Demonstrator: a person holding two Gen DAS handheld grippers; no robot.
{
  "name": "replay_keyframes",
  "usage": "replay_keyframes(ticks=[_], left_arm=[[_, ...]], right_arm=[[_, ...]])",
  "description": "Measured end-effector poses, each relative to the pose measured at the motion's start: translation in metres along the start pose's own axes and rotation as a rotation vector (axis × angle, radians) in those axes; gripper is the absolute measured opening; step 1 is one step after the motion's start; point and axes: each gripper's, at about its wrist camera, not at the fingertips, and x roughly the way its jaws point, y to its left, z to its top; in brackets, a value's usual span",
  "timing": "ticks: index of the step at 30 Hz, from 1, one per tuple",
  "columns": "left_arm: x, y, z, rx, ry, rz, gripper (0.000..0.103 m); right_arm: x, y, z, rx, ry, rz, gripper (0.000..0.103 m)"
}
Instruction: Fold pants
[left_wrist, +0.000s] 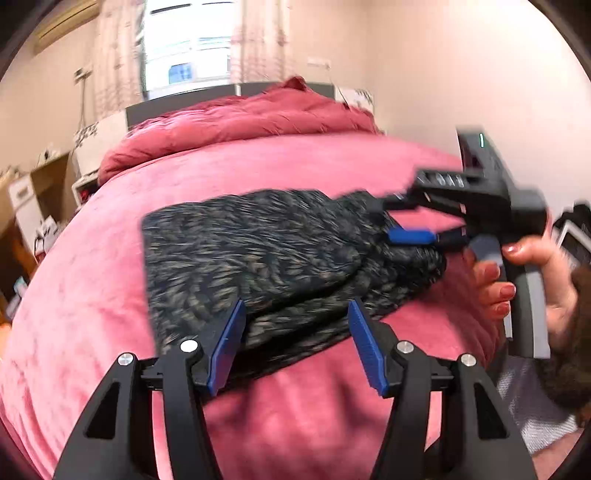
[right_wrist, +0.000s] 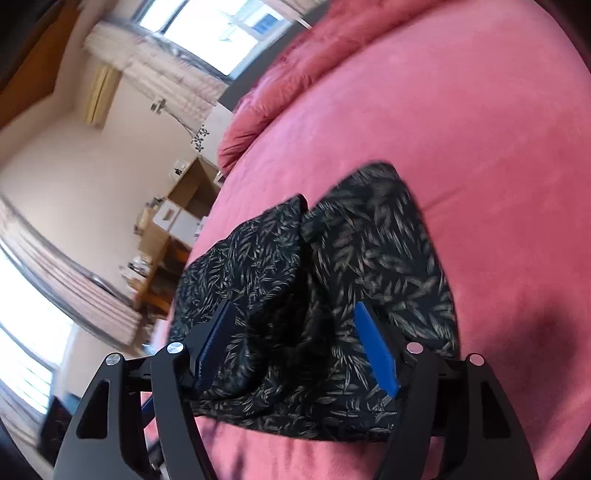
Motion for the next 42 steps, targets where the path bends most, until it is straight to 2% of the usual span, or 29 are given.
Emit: replay_keyframes(ticks=[1,2,3,6,7,9,11,13,15,17,18,19,20,22,24,25,27,29,32,37,39,42], left_arm=[[-0.006,0.007,-0.003,0.007,-0.002,0.016,0.060],[-0.010,0.013,-0.004,0.032,-0.007,0.062,0.069],[-0.013,0.014,-0.005,0.058,-0.019,0.103,0.072],[-0.030,0.031,-0.013,0.065,-0.031,0.125,0.073],[-0.033,0.036,-0.018,0.062,-0.021,0.132,0.077],[-0.029,0.041,-0.025,0.081,0.016,0.164,0.078],[-0.009,0.053,-0.027,0.070,0.059,0.186,0.078],[0.003,0.060,-0.032,0.036,0.087,0.176,0.078],[0.015,0.065,-0.032,0.010,0.099,0.166,0.078],[0.029,0.065,-0.033,0.014,0.104,0.173,0.078],[0.035,0.067,-0.032,0.009,0.109,0.195,0.076],[0.043,0.069,-0.032,-0.004,0.119,0.218,0.067],[0.049,0.074,-0.031,-0.020,0.132,0.246,0.050],[0.054,0.087,-0.031,-0.099,0.147,0.251,0.042],[0.053,0.085,-0.027,-0.096,0.142,0.275,0.033],[0.050,0.080,-0.025,-0.070,0.136,0.289,0.029],[0.038,0.063,-0.022,-0.001,0.102,0.309,0.028],[0.033,0.049,-0.021,0.030,0.092,0.297,0.028],[0.046,0.037,-0.029,0.036,0.142,0.258,0.026],[0.052,0.026,-0.041,0.098,0.172,0.305,0.026],[0.050,0.023,-0.041,0.108,0.172,0.319,0.026],[0.041,0.025,-0.040,0.050,0.139,0.319,0.024]], right_arm=[[0.003,-0.003,0.001,0.021,0.020,0.014,0.066],[0.006,-0.004,0.003,0.023,0.032,0.013,0.066],[0.011,-0.004,0.006,0.023,0.054,0.011,0.066],[0.019,-0.002,0.010,0.030,0.095,0.045,0.066],[0.020,-0.002,0.011,0.042,0.104,0.066,0.067],[0.027,-0.003,0.012,0.061,0.137,0.078,0.066],[0.033,0.001,0.015,0.051,0.178,0.084,0.067],[0.040,0.011,0.015,0.019,0.227,0.090,0.067],[0.047,0.017,0.016,-0.002,0.247,0.060,0.067],[0.056,0.017,0.018,0.006,0.233,0.049,0.052],[0.059,0.017,0.018,0.008,0.224,0.046,0.035],[0.064,0.018,0.017,0.006,0.217,0.048,0.023],[0.068,0.019,0.015,0.001,0.216,0.051,0.020],[0.067,0.025,0.011,-0.037,0.195,0.036,0.011],[0.052,0.037,0.015,-0.079,0.135,0.056,0.009],[0.037,0.048,0.020,-0.110,0.073,0.074,0.007],[0.008,0.062,0.024,-0.162,-0.004,0.071,0.007],[-0.014,0.065,0.026,-0.209,-0.050,0.043,0.007],[-0.024,0.043,0.027,-0.184,-0.035,-0.007,0.007],[0.004,-0.007,0.012,-0.056,0.051,-0.088,0.007],[0.009,-0.016,0.012,0.007,0.061,-0.063,0.007],[0.007,-0.014,0.013,-0.002,0.049,-0.042,0.009]])
